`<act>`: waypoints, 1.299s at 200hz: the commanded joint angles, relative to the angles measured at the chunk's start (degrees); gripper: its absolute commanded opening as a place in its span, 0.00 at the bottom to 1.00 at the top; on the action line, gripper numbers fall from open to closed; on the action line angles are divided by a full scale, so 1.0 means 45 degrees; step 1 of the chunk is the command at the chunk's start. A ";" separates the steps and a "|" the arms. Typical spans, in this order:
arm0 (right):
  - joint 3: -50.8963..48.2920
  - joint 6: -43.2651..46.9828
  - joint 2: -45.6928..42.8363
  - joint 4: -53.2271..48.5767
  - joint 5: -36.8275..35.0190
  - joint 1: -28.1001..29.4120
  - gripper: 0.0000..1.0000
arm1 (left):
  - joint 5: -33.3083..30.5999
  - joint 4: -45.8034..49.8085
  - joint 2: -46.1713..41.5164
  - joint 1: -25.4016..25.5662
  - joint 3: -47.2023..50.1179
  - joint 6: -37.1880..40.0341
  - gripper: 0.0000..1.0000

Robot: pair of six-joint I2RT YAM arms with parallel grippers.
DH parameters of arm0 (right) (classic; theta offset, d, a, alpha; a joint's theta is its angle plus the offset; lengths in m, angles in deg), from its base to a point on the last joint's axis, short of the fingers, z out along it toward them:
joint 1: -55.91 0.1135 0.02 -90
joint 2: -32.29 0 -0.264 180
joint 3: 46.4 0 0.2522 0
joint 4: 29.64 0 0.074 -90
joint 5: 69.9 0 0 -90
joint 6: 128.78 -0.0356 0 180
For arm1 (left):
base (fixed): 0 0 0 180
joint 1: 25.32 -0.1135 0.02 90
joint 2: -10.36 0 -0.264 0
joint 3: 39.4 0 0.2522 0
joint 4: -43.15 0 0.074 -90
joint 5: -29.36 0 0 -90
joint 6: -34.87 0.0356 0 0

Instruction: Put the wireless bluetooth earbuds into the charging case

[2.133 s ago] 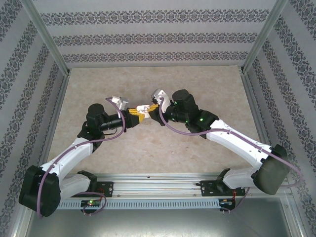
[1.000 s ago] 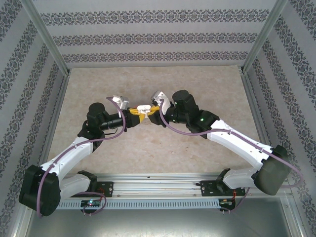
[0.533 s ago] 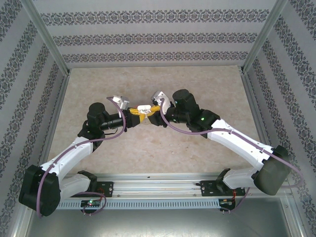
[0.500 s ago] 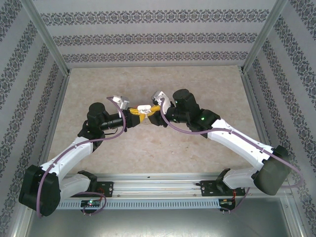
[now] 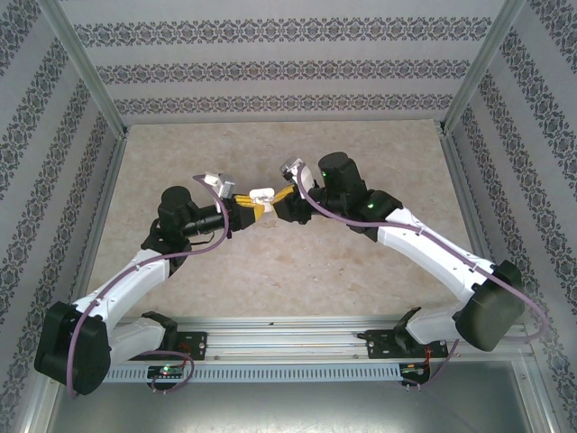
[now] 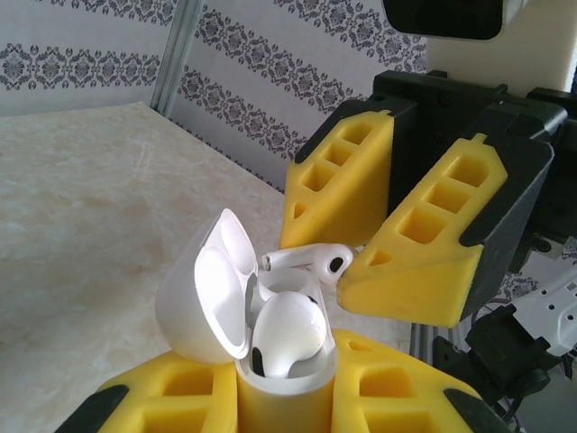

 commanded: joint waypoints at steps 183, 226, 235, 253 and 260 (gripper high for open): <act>0.6524 -0.3298 0.4126 -0.6830 0.1274 -0.0192 0.25 | 0.0308 -0.0255 0.0445 0.0302 -0.0085 0.1176 0.00; 0.7078 -0.4119 0.4497 -0.7114 0.1284 -0.0163 0.25 | 0.0359 -0.0303 0.0579 0.0365 -0.0062 0.1257 0.00; 0.7183 -0.4150 0.4593 -0.7247 0.1307 -0.0166 0.25 | 0.0369 -0.0320 0.0602 0.0367 -0.0039 0.1262 0.00; 0.7398 -0.4038 0.4687 -0.7671 0.1091 -0.0151 0.24 | 0.0386 -0.0294 0.0550 0.0379 0.0013 0.1344 0.00; 0.7469 -0.3973 0.4656 -0.7841 0.0993 -0.0152 0.24 | 0.0384 -0.0238 0.0527 0.0374 0.0018 0.1467 0.00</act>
